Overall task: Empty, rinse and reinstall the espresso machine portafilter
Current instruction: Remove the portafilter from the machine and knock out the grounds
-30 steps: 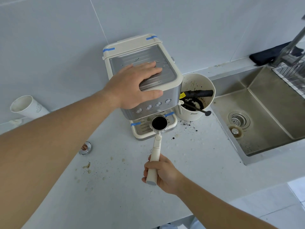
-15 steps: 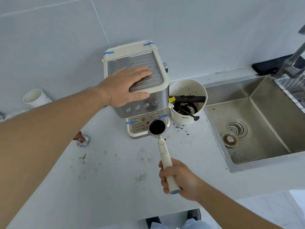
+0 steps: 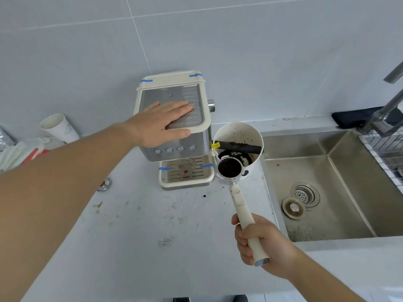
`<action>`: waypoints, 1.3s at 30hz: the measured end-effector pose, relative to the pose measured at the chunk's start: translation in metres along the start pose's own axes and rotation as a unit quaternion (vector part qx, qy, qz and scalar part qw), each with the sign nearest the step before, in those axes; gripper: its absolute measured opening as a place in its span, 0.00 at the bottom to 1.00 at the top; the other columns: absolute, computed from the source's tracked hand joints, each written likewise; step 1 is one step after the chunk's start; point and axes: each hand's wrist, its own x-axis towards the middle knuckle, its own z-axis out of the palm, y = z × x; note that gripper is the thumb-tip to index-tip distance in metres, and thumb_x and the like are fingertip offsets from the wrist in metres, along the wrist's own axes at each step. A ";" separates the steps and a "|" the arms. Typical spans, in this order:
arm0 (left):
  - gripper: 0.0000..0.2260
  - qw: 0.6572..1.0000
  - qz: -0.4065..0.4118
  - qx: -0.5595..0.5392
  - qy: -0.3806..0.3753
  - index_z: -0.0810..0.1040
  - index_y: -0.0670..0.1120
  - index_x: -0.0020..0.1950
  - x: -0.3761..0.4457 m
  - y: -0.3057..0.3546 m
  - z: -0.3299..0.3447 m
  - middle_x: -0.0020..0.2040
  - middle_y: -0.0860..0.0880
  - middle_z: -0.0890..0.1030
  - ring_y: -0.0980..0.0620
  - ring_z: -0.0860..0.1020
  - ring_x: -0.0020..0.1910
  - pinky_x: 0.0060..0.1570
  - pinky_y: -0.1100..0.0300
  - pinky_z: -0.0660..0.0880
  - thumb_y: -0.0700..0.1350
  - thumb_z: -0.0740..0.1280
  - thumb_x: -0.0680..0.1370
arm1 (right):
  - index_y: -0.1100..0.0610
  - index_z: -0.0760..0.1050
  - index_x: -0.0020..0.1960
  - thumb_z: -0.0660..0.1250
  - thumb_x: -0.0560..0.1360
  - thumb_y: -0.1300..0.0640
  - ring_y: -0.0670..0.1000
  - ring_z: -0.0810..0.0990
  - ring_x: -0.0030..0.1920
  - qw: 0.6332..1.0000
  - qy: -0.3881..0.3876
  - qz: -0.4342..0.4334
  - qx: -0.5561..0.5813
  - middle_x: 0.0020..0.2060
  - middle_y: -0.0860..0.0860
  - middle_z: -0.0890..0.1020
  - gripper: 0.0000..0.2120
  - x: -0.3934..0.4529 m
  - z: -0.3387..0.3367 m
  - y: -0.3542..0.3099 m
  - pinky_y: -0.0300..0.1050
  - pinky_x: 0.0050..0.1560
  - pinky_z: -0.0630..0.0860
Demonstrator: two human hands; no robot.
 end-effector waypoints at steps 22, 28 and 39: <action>0.41 0.997 -0.036 -0.016 0.074 0.55 0.60 0.77 -0.002 0.009 0.002 0.79 0.58 0.55 0.59 0.54 0.76 0.75 0.54 0.47 0.78 0.44 0.68 | 0.55 0.74 0.65 0.64 0.76 0.68 0.52 0.68 0.23 0.982 0.120 -0.119 -0.084 0.30 0.56 0.73 0.19 0.018 -0.066 -0.105 0.42 0.23 0.66; 0.40 0.996 -0.041 -0.021 0.073 0.55 0.61 0.77 -0.002 0.008 0.003 0.78 0.58 0.56 0.60 0.54 0.76 0.75 0.55 0.47 0.78 0.45 0.68 | 0.58 0.74 0.63 0.62 0.79 0.63 0.53 0.69 0.23 0.969 0.163 -0.121 -0.141 0.30 0.56 0.73 0.13 0.035 -0.075 -0.113 0.44 0.25 0.66; 0.39 0.996 -0.048 -0.027 0.076 0.56 0.61 0.76 -0.001 0.008 0.004 0.78 0.60 0.56 0.60 0.55 0.76 0.75 0.53 0.48 0.77 0.47 0.68 | 0.53 0.76 0.60 0.68 0.76 0.64 0.55 0.74 0.27 0.897 0.251 -0.160 -0.327 0.32 0.59 0.75 0.14 0.047 -0.085 -0.131 0.47 0.29 0.75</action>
